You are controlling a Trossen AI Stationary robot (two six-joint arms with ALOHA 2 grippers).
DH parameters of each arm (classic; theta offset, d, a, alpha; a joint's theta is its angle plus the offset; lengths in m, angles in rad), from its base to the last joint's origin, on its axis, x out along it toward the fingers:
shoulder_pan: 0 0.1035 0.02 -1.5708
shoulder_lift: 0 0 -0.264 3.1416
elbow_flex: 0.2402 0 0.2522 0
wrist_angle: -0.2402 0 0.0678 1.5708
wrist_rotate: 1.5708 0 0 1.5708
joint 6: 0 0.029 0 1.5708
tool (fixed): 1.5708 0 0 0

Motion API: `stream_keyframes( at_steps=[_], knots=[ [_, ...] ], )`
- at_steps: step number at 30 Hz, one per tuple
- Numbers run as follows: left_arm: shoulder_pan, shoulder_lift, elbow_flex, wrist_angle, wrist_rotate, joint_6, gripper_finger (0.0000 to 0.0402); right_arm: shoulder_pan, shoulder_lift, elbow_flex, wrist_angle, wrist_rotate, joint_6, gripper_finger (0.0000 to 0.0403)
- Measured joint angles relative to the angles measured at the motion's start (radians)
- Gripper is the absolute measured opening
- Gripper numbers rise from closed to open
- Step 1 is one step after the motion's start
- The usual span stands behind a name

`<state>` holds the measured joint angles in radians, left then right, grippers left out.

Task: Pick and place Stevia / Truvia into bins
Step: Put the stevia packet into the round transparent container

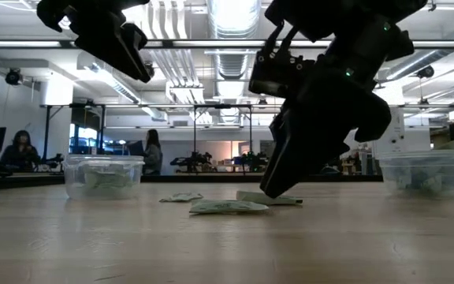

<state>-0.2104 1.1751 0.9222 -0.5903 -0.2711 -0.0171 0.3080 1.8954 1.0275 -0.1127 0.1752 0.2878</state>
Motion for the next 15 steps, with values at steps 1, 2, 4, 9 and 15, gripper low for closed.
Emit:
stream_keyframes(
  at_steps=[1,2,4,9,15],
  knots=[
    [0.000,0.000,0.000,-0.004,-0.001,0.003,0.0132,0.000,0.000,0.000,0.001,0.000,0.000,0.0217],
    [0.000,0.000,0.000,-0.004,-0.002,0.005,0.0132,0.000,0.001,0.000,0.003,0.000,0.000,0.0217],
    [0.000,-0.001,0.000,-0.003,-0.016,0.006,0.0132,-0.001,0.004,0.000,0.000,-0.001,0.006,0.0217],
    [0.001,-0.002,0.000,-0.004,-0.026,0.007,0.0132,-0.002,0.034,0.003,0.005,0.000,0.012,0.0216],
    [0.001,-0.002,0.000,-0.003,-0.026,0.007,0.0132,-0.001,0.058,0.023,-0.005,0.003,0.011,0.0200]
  ],
)
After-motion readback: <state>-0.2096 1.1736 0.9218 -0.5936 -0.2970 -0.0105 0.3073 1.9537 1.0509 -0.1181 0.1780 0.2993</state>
